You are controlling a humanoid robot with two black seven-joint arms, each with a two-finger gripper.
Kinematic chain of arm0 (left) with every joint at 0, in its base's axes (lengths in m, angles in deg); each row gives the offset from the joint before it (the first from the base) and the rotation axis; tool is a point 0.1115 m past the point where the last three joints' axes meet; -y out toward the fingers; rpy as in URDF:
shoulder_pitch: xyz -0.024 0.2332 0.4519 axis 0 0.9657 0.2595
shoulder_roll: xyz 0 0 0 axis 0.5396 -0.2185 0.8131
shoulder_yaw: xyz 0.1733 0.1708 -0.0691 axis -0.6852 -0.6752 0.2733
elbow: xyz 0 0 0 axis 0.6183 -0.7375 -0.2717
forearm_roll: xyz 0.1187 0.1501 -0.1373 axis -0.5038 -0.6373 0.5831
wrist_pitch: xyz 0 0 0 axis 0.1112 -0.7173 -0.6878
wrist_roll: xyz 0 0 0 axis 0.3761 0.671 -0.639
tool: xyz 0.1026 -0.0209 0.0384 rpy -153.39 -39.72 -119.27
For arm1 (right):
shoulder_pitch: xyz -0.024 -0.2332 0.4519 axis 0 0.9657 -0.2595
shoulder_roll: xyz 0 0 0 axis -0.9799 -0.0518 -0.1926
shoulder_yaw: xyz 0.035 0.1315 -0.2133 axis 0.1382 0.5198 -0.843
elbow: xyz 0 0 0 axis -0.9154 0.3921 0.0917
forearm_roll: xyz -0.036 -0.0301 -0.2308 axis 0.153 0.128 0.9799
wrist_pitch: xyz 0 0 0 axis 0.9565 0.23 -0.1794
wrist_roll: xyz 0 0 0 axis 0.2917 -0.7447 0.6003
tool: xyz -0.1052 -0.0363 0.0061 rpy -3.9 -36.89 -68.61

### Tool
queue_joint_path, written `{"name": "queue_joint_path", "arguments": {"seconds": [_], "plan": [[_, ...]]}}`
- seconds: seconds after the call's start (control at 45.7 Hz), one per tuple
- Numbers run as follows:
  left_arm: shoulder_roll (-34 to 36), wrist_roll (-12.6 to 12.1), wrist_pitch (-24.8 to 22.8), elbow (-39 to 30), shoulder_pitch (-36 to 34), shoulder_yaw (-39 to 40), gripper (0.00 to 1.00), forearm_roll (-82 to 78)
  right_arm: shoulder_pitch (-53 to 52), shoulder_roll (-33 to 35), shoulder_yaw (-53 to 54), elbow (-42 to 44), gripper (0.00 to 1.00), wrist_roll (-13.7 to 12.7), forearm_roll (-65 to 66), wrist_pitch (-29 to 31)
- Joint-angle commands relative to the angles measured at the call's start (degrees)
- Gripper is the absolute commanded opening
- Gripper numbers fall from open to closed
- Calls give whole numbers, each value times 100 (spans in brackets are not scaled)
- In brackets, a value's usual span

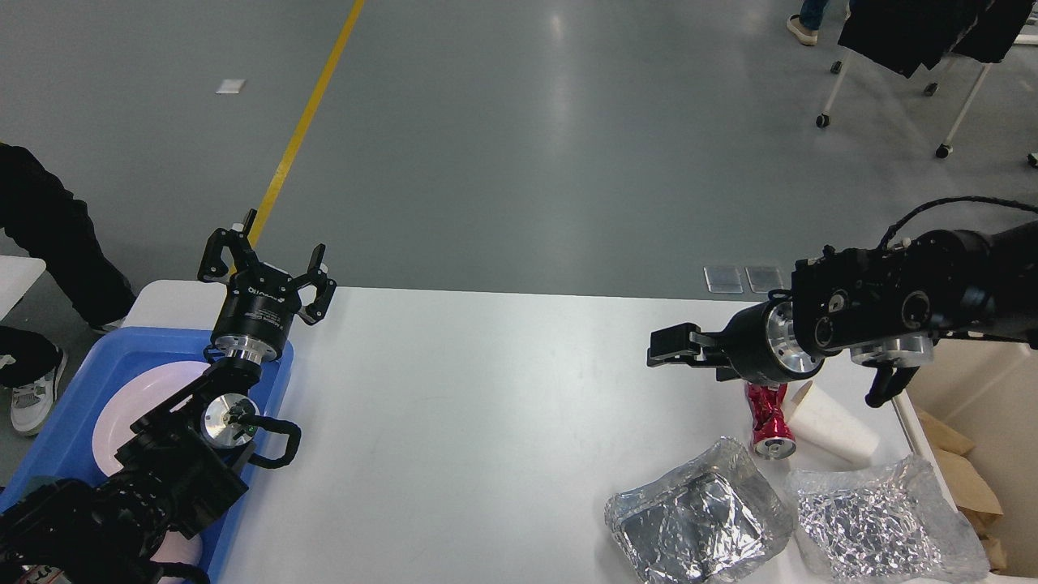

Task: Tidy desktop
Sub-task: 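Move the right gripper down toward the foil wrapper beside the can, then grasp the crumpled foil with the right gripper and lift it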

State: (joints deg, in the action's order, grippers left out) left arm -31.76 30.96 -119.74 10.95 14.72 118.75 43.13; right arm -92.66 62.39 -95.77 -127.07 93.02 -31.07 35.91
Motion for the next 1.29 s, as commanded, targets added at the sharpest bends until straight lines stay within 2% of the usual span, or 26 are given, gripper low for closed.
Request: {"name": "queue_joint_path", "arguments": {"seconds": [0.0,0.175,0.372,0.547,0.635,0.81,1.073,1.138,1.27], "plan": [[1,0,0,0,-1,0,97,-7,247,314,-278,177,100,-56,88,-23],[1,0,0,0,-1,0,97,2,976,842,-1157,1074,100,-56,421,-5],[1,0,0,0,-1,0,97,2,2101,1247,-1158,1708,100,-56,439,-137],[1,0,0,0,-1,0,97,-7,2761,1212,-789,1725,100,-65,317,-541],[1,0,0,0,-1,0,97,-7,3077,1150,-412,1892,100,-83,-191,-690],[1,0,0,0,-1,0,97,2,3561,825,-331,2489,100,-135,-922,-708],[1,0,0,0,-1,0,97,2,4071,649,-331,2886,100,-135,-932,-910],[1,0,0,0,-1,0,97,2,4132,614,-331,2886,93,-135,-914,-1182],[1,0,0,0,-1,0,97,2,4273,509,-366,2877,64,-100,-835,-1543]]}}
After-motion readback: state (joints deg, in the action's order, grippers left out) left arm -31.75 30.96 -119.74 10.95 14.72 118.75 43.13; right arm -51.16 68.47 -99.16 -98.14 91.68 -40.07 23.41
